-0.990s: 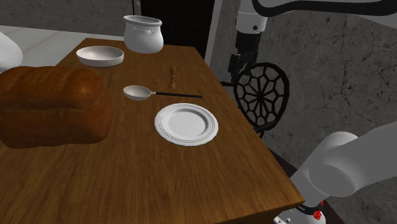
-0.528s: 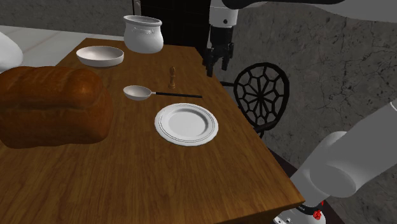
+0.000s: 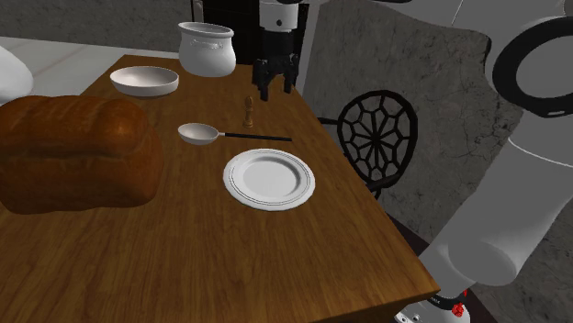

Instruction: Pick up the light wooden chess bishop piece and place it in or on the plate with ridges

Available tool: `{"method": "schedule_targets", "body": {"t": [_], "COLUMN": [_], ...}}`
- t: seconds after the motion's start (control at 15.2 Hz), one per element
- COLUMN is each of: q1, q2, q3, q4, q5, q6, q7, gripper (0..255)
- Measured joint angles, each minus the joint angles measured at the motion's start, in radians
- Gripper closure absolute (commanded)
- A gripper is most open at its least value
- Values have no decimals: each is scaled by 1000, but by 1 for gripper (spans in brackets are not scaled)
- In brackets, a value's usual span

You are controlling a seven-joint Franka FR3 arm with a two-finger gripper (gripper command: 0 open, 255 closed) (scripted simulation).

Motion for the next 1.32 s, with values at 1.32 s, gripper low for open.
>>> {"method": "schedule_targets", "body": {"t": [1.32], "q1": [56], "q2": [280], "q3": [20], "q4": [281], "q5": [-35], "q6": [3], "q7": [50], "gripper": [0]}}
